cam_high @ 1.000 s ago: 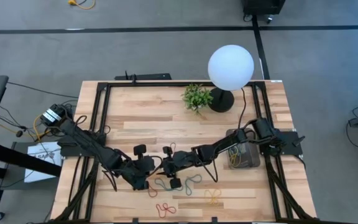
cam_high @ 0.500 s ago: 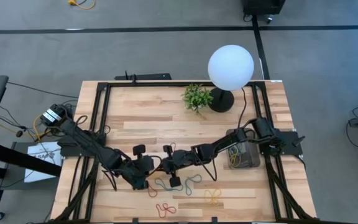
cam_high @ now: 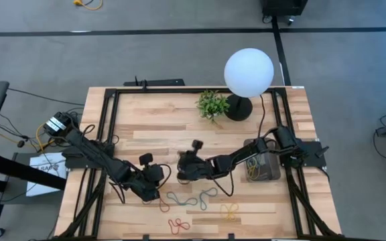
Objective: Pick and place items into bin
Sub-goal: Put the left yellow rubber band into the black transparent bin
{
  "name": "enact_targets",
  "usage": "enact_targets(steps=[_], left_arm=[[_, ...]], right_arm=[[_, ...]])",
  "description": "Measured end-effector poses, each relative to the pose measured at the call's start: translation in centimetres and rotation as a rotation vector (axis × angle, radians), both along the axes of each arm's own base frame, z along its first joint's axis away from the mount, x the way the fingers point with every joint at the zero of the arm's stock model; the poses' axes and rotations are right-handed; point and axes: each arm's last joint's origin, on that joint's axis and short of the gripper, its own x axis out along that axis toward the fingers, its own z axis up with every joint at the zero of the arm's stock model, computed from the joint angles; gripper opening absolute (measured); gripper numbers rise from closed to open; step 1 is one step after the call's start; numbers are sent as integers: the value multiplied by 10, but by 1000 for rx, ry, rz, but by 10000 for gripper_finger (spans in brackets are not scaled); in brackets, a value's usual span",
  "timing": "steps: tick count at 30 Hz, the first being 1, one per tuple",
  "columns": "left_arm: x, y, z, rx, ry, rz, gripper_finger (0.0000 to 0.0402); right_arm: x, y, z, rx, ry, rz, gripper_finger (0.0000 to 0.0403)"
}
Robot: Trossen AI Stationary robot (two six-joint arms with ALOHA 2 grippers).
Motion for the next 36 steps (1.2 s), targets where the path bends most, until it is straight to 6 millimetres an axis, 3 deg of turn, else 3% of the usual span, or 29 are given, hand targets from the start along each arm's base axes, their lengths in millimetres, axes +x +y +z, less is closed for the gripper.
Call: enact_targets(steps=[4, 8, 13, 17, 21, 26, 36], left_arm=[[0, 0, 0, 1, 1, -1, 87], [0, 0, 0, 6, 6, -3, 87], [-2, 2, -1, 21, 28, -4, 87], [-3, 2, -1, 23, 31, -4, 87], [-3, 1, -1, 23, 30, -4, 87], [-3, 2, -1, 23, 31, -4, 87], [-3, 3, -1, 14, 11, 51, 87]], right_arm=[[-16, 6, 14, -248, 101, -142, 1], [-31, 25, 51, -333, 127, -152, 1], [-65, 32, 98, -204, 73, -153, 1], [-112, 15, 127, 80, 128, -240, 0], [-162, -2, 147, 273, 197, -480, 0], [-199, 1, 151, 427, 298, -663, 0], [-229, 20, 112, 496, 497, -790, 1]])
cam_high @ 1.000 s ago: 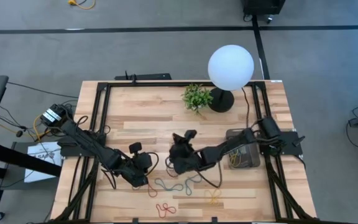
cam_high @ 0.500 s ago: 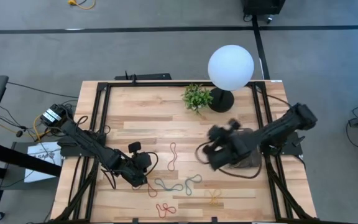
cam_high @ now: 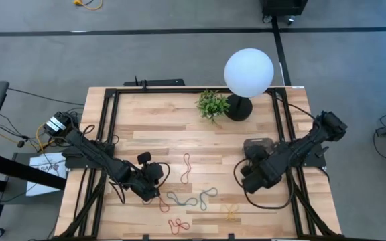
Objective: Pick and place items into bin
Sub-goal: Put the left yellow rubber band into the black transparent bin
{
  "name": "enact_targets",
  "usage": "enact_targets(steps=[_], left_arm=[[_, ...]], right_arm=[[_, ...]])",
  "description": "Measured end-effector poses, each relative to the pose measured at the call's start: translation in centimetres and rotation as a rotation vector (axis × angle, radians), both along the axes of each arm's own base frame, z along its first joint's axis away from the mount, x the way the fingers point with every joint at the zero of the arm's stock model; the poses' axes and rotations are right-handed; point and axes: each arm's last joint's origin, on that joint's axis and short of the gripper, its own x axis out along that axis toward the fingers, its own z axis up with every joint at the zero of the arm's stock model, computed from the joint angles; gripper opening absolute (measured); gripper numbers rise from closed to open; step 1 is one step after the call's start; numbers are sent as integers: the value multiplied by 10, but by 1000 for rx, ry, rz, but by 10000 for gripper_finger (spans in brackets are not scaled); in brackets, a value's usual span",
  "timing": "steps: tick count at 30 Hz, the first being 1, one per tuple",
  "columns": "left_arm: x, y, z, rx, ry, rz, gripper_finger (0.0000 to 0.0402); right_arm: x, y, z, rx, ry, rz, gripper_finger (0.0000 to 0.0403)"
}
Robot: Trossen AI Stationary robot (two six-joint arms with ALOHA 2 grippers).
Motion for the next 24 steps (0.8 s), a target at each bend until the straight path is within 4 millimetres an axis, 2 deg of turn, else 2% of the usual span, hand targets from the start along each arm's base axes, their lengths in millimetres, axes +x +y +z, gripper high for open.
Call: enact_targets(steps=[11, 16, 24], left_arm=[[0, 0, 0, 5, 3, -6, 87], [0, 0, 0, 5, 3, -6, 87], [0, 0, 0, 5, 4, -7, 87]], right_arm=[[-23, -13, -27, 11, 140, -149, 40], [-32, -16, -39, 89, 270, -240, 42], [-35, -17, -42, 93, 296, -247, 43]])
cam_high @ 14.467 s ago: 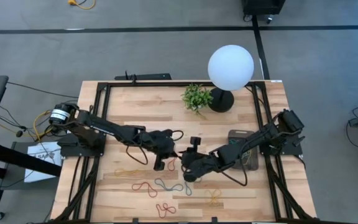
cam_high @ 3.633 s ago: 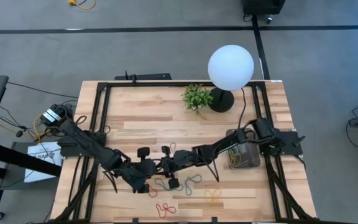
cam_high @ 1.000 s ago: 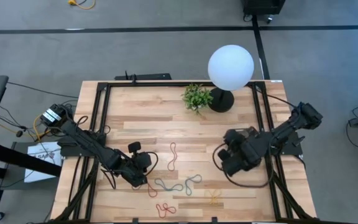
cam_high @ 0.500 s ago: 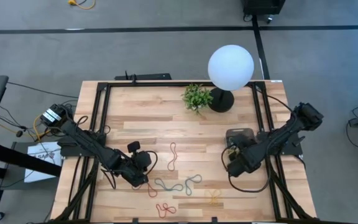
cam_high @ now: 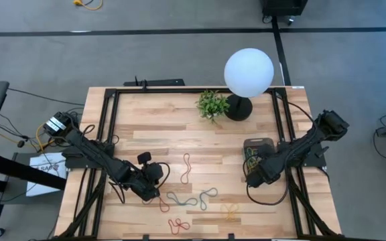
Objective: Pick and place items into bin
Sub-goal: Put the left yellow rubber band into the black transparent bin, then put the left red rubber band into the black transparent bin
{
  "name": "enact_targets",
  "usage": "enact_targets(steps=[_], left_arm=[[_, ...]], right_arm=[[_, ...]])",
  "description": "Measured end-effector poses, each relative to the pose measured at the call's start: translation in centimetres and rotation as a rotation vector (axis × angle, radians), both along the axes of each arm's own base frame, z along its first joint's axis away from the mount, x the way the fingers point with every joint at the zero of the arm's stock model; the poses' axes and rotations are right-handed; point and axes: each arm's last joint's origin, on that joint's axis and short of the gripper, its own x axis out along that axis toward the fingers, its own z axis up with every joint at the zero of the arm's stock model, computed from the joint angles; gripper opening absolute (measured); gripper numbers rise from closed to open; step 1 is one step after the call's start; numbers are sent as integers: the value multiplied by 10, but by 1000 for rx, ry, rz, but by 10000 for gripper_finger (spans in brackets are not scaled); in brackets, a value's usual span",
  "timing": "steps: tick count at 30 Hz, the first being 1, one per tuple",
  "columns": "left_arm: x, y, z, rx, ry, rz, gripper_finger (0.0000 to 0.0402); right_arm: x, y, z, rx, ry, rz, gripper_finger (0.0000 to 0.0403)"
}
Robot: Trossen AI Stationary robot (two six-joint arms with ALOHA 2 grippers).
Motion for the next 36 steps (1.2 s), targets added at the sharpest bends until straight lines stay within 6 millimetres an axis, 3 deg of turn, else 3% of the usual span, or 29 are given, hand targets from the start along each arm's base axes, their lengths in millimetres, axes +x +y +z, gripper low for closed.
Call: enact_targets(steps=[8, 16, 25, 29, 36], left_arm=[[0, 0, 0, 1, 0, 0, 87], [0, 0, 0, 2, 0, -1, 87], [0, 0, 0, 3, -1, -1, 87], [0, 0, 0, 3, -1, -1, 87], [0, -4, 0, -69, 29, -52, 87]], right_arm=[[4, -1, -2, -18, -51, 28, 43], [20, 9, -5, 137, -165, 188, 43], [36, 13, 12, 32, -329, 285, 43], [54, 20, 23, -23, -527, 377, 43], [108, 36, 32, -21, -833, 867, 43]])
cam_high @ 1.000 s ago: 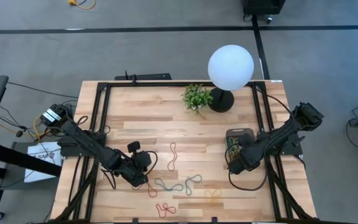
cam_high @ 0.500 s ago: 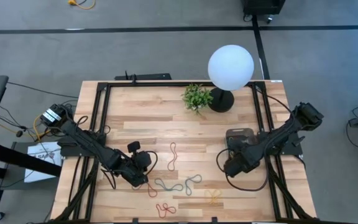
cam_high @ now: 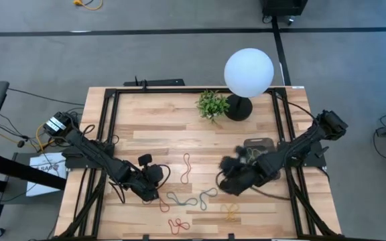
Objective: Pick and place items into bin
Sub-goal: Put the left red rubber band into the black transparent bin
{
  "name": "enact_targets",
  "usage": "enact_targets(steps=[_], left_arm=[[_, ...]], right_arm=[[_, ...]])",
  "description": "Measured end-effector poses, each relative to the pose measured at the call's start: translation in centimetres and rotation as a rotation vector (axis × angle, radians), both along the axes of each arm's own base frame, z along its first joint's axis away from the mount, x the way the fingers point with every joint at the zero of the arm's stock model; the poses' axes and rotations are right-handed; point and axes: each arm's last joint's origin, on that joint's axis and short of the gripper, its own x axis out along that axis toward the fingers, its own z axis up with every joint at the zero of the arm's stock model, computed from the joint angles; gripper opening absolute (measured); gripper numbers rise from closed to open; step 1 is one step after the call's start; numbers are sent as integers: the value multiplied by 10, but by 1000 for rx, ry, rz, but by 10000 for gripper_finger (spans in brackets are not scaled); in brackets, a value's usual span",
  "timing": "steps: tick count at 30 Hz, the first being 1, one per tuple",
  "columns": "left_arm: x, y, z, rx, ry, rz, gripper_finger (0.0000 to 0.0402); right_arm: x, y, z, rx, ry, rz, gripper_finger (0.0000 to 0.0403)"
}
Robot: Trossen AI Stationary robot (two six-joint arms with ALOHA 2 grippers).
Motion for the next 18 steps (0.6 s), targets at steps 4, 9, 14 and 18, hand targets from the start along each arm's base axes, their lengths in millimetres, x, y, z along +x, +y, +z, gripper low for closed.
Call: enact_targets(steps=[4, 9, 14, 18], left_arm=[[-3, -11, 0, -65, 48, -154, 87], [-11, -25, -2, -96, 36, -260, 87], [-19, -28, -18, -118, -11, -276, 87], [-22, -27, -28, -172, -52, -256, 87]], right_arm=[[28, 12, -2, 64, -85, 287, 43], [48, 26, -26, 157, -70, 564, 43], [61, 30, -59, 126, -12, 680, 43], [71, 22, -72, 111, -12, 669, 43]])
